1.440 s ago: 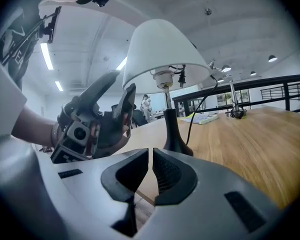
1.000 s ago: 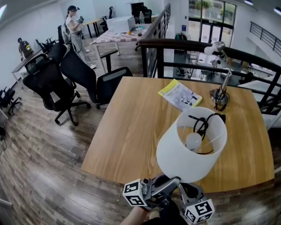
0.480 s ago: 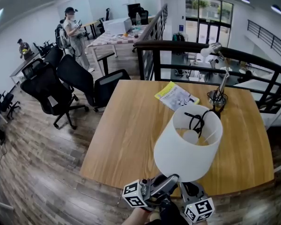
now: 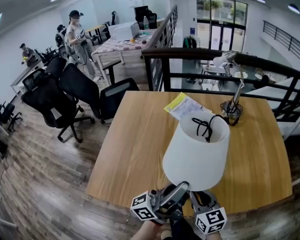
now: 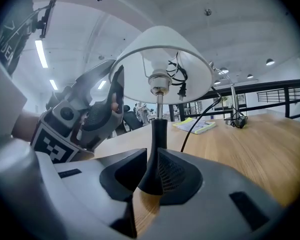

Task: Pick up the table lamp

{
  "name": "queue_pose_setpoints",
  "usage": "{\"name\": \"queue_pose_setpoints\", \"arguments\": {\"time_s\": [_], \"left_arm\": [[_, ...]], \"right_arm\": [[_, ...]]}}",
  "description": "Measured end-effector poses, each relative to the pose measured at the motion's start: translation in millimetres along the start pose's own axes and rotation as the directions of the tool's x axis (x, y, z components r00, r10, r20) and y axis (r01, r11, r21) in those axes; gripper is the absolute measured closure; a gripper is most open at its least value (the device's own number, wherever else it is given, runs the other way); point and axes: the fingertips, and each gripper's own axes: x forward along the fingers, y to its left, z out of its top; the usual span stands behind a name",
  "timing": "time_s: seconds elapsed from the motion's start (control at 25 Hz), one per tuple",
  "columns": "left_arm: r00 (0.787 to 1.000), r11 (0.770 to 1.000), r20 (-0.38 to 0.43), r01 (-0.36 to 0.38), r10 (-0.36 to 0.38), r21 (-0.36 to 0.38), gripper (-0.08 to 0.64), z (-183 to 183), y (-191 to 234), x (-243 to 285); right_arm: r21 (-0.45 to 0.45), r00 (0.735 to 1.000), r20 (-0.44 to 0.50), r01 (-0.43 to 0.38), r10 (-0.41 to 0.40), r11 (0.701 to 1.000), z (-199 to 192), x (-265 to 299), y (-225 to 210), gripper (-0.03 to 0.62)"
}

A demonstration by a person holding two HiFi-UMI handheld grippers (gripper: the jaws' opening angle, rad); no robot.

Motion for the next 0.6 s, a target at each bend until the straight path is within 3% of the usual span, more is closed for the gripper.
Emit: {"name": "queue_pose_setpoints", "arguments": {"time_s": [0.36,0.6], "left_arm": [[1.000,1.000,0.001,-0.010,0.010,-0.009,0.529,11.7,18.1,16.7],[0.999,1.000,-0.034,0.000,0.000,0.000,0.538,11.9,22.3,25.5]], "right_arm": [[0.006,0.999,-0.023,0.024,-0.024,1.000,10.5,18.9,-17.5,0.540],[0.044,0.999,-0.033,0.006,-0.004,0.999,18.4,37.2,-20.4,0.460]]}}
